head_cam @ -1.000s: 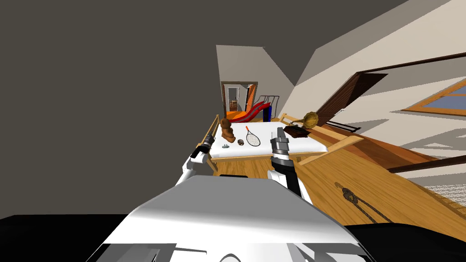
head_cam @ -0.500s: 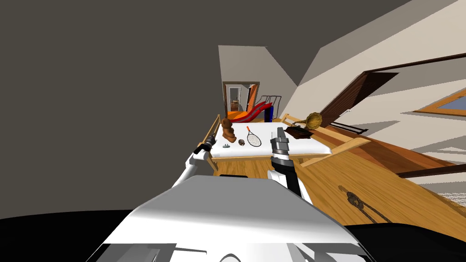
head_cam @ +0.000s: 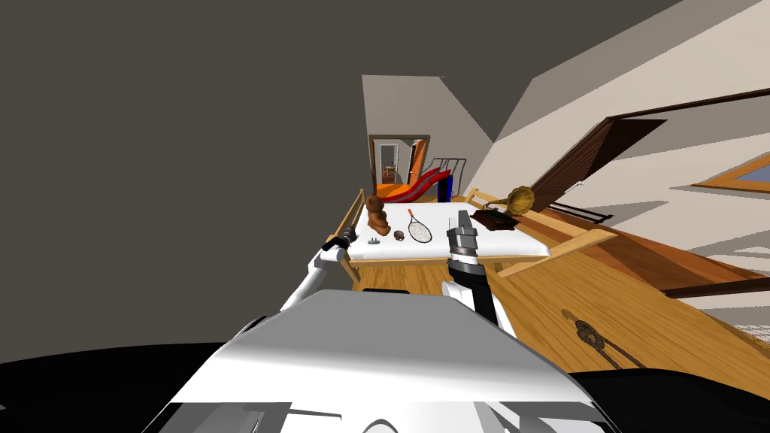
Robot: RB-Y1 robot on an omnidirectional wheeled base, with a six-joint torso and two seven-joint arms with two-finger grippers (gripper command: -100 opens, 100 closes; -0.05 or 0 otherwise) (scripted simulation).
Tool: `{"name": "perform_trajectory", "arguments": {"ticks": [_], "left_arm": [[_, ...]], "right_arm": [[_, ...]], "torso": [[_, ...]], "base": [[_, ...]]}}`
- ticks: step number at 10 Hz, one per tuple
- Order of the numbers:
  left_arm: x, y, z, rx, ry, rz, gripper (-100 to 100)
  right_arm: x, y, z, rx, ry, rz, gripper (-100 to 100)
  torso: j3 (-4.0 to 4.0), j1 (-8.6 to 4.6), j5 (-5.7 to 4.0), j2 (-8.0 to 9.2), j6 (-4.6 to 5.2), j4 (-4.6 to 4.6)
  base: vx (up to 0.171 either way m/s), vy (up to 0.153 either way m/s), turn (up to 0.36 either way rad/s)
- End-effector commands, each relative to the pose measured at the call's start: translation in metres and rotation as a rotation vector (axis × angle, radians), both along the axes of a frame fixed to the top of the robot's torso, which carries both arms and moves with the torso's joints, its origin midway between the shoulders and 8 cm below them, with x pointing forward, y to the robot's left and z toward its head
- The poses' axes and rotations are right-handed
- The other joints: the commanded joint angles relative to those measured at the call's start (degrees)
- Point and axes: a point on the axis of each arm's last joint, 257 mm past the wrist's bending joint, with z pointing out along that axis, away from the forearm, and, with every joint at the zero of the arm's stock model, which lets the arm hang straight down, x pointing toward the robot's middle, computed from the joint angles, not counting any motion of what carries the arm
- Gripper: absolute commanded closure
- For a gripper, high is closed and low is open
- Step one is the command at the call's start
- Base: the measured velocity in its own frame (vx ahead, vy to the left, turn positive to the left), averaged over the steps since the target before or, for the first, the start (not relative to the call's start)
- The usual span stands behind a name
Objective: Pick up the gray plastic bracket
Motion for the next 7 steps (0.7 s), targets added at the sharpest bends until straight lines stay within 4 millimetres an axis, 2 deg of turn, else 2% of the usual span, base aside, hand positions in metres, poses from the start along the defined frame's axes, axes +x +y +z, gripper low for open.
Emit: {"name": "perform_trajectory", "arguments": {"ticks": [1, 5, 7], "left_arm": [[0.006, 0.001, -0.015, -0.013, 0.062, 0.0, -100], [0.009, 0.012, -0.048, -0.031, 0.187, 0.017, -100], [0.006, 0.022, -0.071, -0.04, 0.265, 0.037, -100]], "right_arm": [[0.0, 0.0, 0.0, 0.0, 0.0, 0.0, 0], [0.0, 0.0, 0.0, 0.0, 0.0, 0.0, 0], [0.0, 0.0, 0.0, 0.0, 0.0, 0.0, 0]], "torso": [[0.0, 0.0, 0.0, 0.0, 0.0, 0.0], [-0.01, -0.04, -0.01, -0.02, 0.0, 0.0], [-0.02, -0.08, -0.02, -0.04, 0.01, -0.01]], "base": [[0.002, -0.029, 0.007], [0.009, -0.032, -0.009], [0.015, -0.041, -0.022]]}}
